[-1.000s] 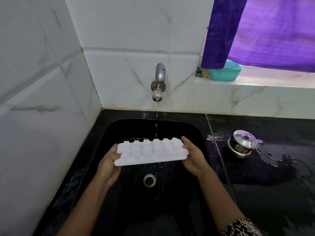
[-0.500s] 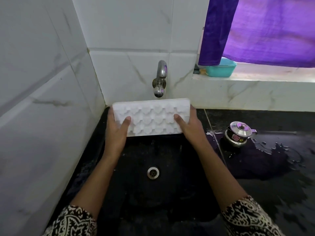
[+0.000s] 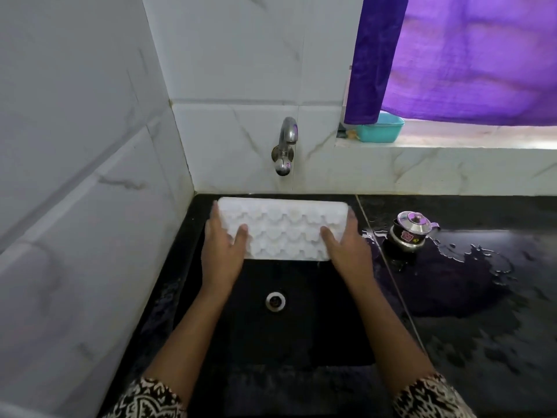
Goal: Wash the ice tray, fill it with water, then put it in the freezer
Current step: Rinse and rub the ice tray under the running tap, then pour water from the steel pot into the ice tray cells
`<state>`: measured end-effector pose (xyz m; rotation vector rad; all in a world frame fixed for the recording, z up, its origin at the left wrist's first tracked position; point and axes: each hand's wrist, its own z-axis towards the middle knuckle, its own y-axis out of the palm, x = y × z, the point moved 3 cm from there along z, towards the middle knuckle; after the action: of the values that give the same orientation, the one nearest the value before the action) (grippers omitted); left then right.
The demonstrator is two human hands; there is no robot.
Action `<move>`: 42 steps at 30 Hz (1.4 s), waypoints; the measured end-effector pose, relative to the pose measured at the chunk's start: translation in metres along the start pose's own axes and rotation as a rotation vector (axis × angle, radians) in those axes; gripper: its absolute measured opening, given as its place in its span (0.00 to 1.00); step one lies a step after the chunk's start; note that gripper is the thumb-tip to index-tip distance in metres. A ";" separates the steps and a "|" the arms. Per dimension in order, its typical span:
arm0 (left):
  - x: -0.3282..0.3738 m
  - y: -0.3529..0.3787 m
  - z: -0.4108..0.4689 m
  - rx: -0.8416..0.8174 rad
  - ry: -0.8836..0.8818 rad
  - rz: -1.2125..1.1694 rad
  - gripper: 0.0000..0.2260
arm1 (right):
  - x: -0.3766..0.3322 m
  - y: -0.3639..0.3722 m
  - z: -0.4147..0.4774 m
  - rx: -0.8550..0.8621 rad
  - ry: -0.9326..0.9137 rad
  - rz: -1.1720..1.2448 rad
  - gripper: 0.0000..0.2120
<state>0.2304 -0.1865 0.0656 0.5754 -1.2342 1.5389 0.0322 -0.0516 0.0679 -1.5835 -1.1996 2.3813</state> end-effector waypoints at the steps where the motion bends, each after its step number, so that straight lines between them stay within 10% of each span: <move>1: 0.002 -0.002 -0.007 0.074 0.079 -0.025 0.31 | -0.004 -0.004 -0.010 0.117 -0.050 0.029 0.32; 3: -0.024 0.006 -0.017 -0.066 -0.024 0.119 0.30 | 0.011 0.015 -0.026 0.008 0.021 -0.130 0.34; 6: -0.068 0.019 -0.031 -0.740 -0.465 0.486 0.22 | 0.043 0.038 -0.047 -0.537 0.302 -0.496 0.29; 12: -0.009 -0.014 -0.025 -0.037 -0.056 0.057 0.29 | -0.010 -0.019 -0.038 0.075 0.035 -0.146 0.27; 14: -0.017 -0.008 -0.028 -0.147 -0.103 0.192 0.28 | -0.006 -0.015 -0.044 0.036 0.067 -0.191 0.28; 17: -0.058 0.012 -0.043 -0.796 -0.401 0.577 0.19 | 0.027 0.009 -0.060 -0.445 0.284 -0.508 0.27; 23: -0.025 0.014 -0.048 -0.500 -0.339 0.423 0.31 | 0.032 -0.018 -0.052 -0.229 0.248 -0.294 0.23; 29: 0.031 0.039 -0.081 -0.242 -0.291 -0.438 0.24 | 0.059 -0.064 -0.044 -0.166 0.329 0.703 0.19; 33: 0.058 0.080 -0.111 -0.133 -0.376 -0.596 0.21 | 0.095 -0.106 -0.031 -0.159 0.456 1.084 0.16; 39: 0.103 0.171 -0.153 -0.172 -0.346 -0.739 0.05 | 0.176 -0.181 0.005 -0.026 0.432 1.076 0.03; 42: 0.110 0.218 -0.178 -0.288 -0.233 -0.640 0.16 | 0.225 -0.211 0.022 0.010 0.421 0.917 0.19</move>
<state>0.0337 0.0340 0.0045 0.8706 -1.2533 0.7616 -0.1699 0.1797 0.0285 -2.8799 -0.3967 2.1649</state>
